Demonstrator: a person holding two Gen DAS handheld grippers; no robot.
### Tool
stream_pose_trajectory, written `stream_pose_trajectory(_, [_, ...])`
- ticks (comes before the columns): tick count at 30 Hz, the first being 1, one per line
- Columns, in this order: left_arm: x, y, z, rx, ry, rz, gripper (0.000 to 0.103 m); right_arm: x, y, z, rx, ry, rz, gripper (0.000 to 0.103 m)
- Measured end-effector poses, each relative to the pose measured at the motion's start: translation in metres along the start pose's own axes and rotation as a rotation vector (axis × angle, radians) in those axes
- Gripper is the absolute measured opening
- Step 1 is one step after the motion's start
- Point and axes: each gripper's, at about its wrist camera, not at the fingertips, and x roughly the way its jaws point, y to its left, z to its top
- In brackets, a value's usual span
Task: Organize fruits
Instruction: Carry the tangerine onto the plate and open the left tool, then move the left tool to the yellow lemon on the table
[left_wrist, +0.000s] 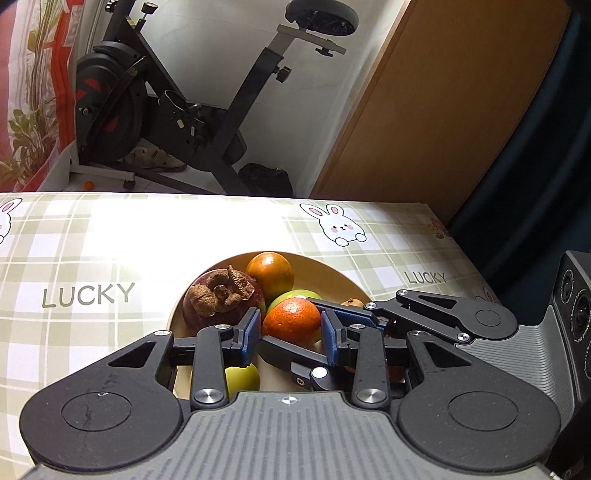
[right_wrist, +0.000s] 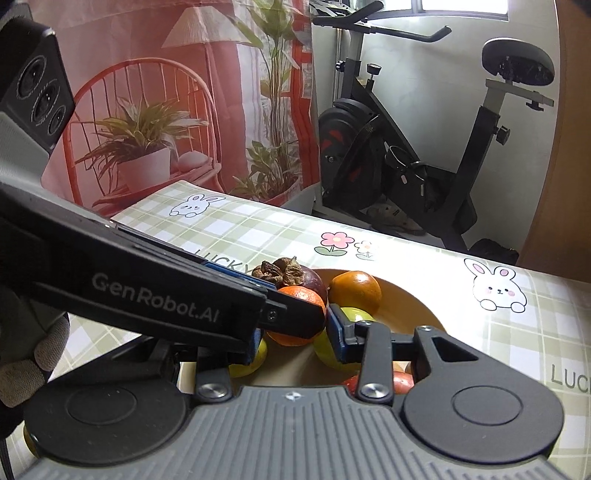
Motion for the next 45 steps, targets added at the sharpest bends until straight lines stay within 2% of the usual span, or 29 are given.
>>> stream_pose_trajectory(4, [-0.004, 0.001, -0.001, 0.0, -0.012, 0.013, 0.037, 0.004, 0.009, 0.001, -0.044, 0.011, -0.018, 0.04])
stream_pose_trajectory(14, [-0.015, 0.006, -0.008, -0.005, -0.02, 0.043, 0.037, 0.008, 0.013, 0.0, -0.034, 0.035, -0.024, 0.039])
stream_pose_trajectory(25, [-0.058, -0.001, -0.014, 0.04, -0.076, 0.039, 0.037, -0.038, 0.017, -0.001, 0.012, -0.045, -0.013, 0.039])
stream_pose_trajectory(31, [-0.09, 0.004, -0.032, 0.057, -0.091, 0.046, 0.037, -0.063, 0.026, -0.012, 0.086, -0.1, 0.019, 0.04])
stream_pose_trajectory(37, [-0.115, 0.015, -0.053, 0.053, -0.081, 0.054, 0.039, -0.069, 0.046, -0.028, 0.133, -0.102, 0.066, 0.04])
stream_pose_trajectory(39, [-0.121, 0.022, -0.059, 0.039, -0.079, 0.059, 0.041, -0.068, 0.054, -0.033, 0.127, -0.091, 0.078, 0.044])
stream_pose_trajectory(41, [-0.126, 0.031, -0.066, 0.019, -0.073, 0.066, 0.048, -0.066, 0.064, -0.038, 0.111, -0.076, 0.099, 0.049])
stream_pose_trajectory(45, [-0.128, 0.042, -0.076, -0.002, -0.05, 0.082, 0.048, -0.059, 0.082, -0.045, 0.079, -0.044, 0.141, 0.06])
